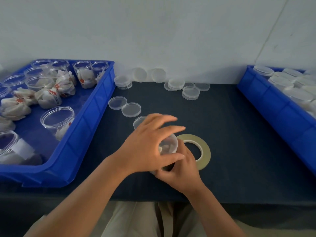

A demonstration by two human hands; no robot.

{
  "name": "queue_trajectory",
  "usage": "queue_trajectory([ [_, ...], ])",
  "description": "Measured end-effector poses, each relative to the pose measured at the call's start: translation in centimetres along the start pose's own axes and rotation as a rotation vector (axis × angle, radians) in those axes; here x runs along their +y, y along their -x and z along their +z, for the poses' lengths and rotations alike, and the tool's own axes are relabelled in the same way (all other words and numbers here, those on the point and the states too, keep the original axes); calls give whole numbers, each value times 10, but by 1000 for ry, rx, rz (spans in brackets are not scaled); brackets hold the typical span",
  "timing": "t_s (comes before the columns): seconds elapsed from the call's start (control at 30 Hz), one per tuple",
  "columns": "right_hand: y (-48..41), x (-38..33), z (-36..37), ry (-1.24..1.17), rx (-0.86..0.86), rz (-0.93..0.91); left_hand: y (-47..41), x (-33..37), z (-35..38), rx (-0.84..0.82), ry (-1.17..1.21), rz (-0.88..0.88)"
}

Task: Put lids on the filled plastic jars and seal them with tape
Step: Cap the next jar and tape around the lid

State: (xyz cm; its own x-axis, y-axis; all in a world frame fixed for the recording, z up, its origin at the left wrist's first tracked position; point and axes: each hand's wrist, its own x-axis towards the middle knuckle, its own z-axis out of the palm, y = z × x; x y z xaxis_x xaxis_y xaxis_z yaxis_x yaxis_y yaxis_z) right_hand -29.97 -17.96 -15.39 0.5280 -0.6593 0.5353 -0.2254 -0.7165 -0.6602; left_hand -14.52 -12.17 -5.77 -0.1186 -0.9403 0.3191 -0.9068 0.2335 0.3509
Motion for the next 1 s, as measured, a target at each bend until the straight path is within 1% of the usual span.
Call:
queue_trajectory([
  [0.03,1,-2,0,0,-11,22,4,2,-1,9,-70,-69],
  [0.07,1,-3,1,-6,-26,47,8,5,-2,-16,-112,-146],
  [0.1,2,-5,1,-3,-45,67,11,11,-2,-68,-128,-217],
  [0.17,2,-7,1,46,-84,108,16,26,4,-147,-149,-301],
  [0.2,2,-8,1,90,-103,124,16,35,9,-148,-178,-333],
  [0.27,1,-12,0,142,-111,110,11,53,18,-79,-262,-387],
  [0.3,0,-14,-2,113,-109,110,7,58,21,-26,-297,-387],
  [0.33,0,-16,-5,62,-109,118,4,58,24,27,-310,-351],
  [0.4,0,-17,-9,-17,-129,124,0,48,21,105,-221,-206],
  [0.43,1,-15,-9,-37,-143,123,0,39,18,96,-148,-127],
  [0.5,3,-11,-7,-39,-136,100,3,19,9,8,-4,16],
  [0.57,4,-10,-4,20,-108,66,7,7,1,-59,93,74],
  [0.63,4,-15,-2,59,-82,60,13,5,3,-33,18,4],
  [0.67,4,-18,0,105,-60,54,17,10,6,9,-50,-90],
  [0.73,4,-22,2,235,-17,27,23,25,18,51,-115,-339],
  [0.77,4,-22,2,281,-1,11,22,33,25,74,-130,-427],
  [0.8,4,-22,3,305,12,0,20,41,29,109,-155,-473],
  [0.87,3,-22,0,278,16,-19,14,46,35,200,-185,-472],
  [0.93,1,-20,-5,191,-25,7,11,42,34,293,-175,-378],
  [1.0,0,-18,-8,135,-82,50,12,33,34,314,-139,-282],
])
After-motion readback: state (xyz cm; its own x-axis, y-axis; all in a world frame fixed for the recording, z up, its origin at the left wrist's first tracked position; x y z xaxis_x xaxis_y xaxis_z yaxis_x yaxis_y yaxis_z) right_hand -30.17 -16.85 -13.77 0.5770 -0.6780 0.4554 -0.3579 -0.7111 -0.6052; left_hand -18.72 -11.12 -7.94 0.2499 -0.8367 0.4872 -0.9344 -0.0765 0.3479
